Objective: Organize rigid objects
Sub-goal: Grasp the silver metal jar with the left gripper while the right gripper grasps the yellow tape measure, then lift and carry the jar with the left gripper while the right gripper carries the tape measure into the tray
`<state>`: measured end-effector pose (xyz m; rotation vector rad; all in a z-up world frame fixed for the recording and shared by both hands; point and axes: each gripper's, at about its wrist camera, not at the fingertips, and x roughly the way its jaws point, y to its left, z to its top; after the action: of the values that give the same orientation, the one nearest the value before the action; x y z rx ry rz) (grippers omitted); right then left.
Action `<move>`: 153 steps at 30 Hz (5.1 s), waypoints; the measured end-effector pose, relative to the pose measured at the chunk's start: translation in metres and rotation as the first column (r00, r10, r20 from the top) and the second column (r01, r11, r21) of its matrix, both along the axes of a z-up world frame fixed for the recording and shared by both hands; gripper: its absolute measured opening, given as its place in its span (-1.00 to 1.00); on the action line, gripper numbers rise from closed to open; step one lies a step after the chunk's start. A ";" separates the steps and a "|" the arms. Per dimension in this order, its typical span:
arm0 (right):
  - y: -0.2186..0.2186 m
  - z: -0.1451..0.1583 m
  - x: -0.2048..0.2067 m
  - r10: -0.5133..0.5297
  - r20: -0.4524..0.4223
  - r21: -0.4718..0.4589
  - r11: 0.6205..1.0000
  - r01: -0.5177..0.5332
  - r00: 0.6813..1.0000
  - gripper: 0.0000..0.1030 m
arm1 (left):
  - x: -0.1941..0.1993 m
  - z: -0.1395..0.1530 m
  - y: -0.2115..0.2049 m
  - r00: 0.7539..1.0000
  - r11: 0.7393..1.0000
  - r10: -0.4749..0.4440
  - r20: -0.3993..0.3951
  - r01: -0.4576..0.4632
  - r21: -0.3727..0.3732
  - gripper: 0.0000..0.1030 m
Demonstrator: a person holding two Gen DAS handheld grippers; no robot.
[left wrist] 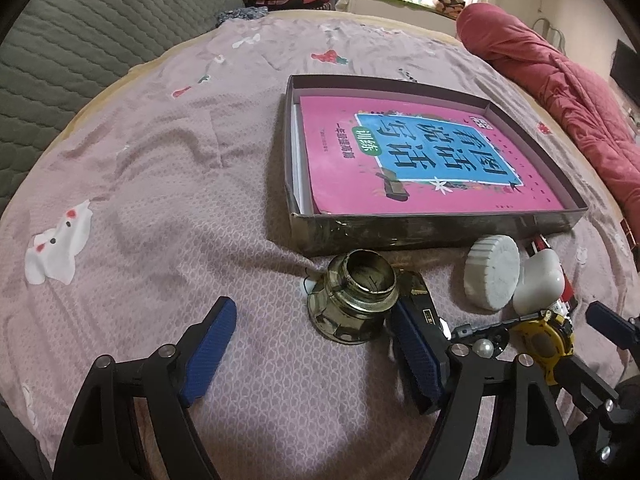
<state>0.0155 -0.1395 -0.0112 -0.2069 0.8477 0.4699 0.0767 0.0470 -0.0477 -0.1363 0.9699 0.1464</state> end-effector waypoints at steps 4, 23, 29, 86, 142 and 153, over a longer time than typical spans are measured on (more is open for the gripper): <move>-0.002 -0.002 0.006 0.003 -0.018 0.012 1.000 -0.002 1.000 0.08 | 0.003 -0.002 -0.001 1.000 1.000 -0.012 0.001 0.012 -0.006 0.43; 0.010 -0.025 0.016 0.055 -0.122 -0.005 0.998 -0.056 0.991 -0.33 | 0.010 -0.007 -0.002 0.998 0.997 -0.062 0.008 0.062 -0.037 0.12; 0.004 -0.028 0.021 0.055 -0.144 0.029 0.998 -0.051 0.988 -0.47 | 0.010 -0.006 -0.004 0.997 0.997 -0.068 0.020 0.069 -0.030 -0.01; -0.056 0.032 0.027 -0.035 0.029 0.287 0.958 0.025 0.999 -0.56 | -0.043 0.064 -0.022 0.977 0.991 -0.107 0.187 0.121 -0.064 -0.29; -0.080 0.007 0.138 -0.282 0.028 0.300 0.918 0.261 0.959 -0.60 | 0.055 0.036 -0.019 0.988 0.999 -0.033 0.149 0.038 -0.034 -0.29; -0.063 -0.002 0.138 -0.244 0.043 0.190 0.954 0.232 0.969 -0.60 | 0.062 0.025 -0.016 0.992 0.999 -0.028 0.123 0.032 -0.035 -0.29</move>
<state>0.1537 -0.2026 -0.0131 0.0503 0.7483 0.3104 0.1386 0.0313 -0.0230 -0.1627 0.8521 0.0917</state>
